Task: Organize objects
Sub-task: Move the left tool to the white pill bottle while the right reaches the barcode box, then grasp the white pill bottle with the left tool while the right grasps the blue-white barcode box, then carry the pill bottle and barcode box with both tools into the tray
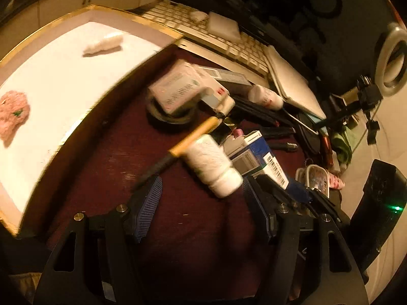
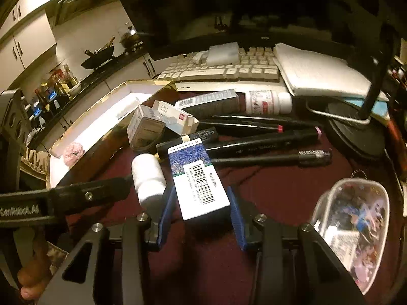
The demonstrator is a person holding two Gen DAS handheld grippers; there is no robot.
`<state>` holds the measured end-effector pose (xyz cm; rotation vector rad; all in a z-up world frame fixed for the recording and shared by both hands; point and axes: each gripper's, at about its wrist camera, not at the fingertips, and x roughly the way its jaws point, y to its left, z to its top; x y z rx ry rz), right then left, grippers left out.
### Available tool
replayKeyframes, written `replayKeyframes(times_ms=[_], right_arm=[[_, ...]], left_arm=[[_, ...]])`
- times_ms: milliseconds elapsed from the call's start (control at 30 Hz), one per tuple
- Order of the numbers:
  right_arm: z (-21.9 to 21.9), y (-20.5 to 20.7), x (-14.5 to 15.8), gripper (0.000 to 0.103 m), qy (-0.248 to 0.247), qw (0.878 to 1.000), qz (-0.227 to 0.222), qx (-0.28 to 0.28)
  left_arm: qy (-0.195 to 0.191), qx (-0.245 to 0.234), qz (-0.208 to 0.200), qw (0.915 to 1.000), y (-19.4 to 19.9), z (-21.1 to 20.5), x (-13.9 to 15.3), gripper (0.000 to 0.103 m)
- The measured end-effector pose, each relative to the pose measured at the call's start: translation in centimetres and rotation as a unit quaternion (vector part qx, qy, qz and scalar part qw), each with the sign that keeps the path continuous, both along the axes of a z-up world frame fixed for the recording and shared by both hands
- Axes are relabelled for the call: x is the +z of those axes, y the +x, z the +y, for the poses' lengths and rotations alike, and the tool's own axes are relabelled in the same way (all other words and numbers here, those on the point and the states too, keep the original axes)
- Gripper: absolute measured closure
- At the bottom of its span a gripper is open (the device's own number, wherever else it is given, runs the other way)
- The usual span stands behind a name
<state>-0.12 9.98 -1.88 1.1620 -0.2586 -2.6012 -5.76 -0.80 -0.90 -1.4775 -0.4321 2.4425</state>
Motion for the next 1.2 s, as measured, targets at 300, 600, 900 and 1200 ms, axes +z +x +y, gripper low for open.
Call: replayKeyframes(times_ms=[300,600,900,1200], right_arm=[[0.7,0.5,0.0,0.062,0.001,1.000,-0.009,-0.023],[0.8,0.0,0.0,0.061,-0.005,1.000,-0.012,-0.019],[-0.2,-1.0,-0.5,0.060,0.012,1.000,-0.015,-0.005],[0.1,1.0,-0.4,0.069,-0.005,1.000,0.010,0.001]], left_arm=[[-0.027,0.014,0.005,0.9995,-2.2,2.4,-0.9,0.053],[-0.071,-0.010,0.036,0.9968,-0.8,2.8,-1.4,0.067],[-0.054,0.018,0.045,0.9974,-1.5,1.1,-1.7,0.060],[-0.032,0.020,0.079,0.9961,0.9,-0.6,-1.8,0.070]])
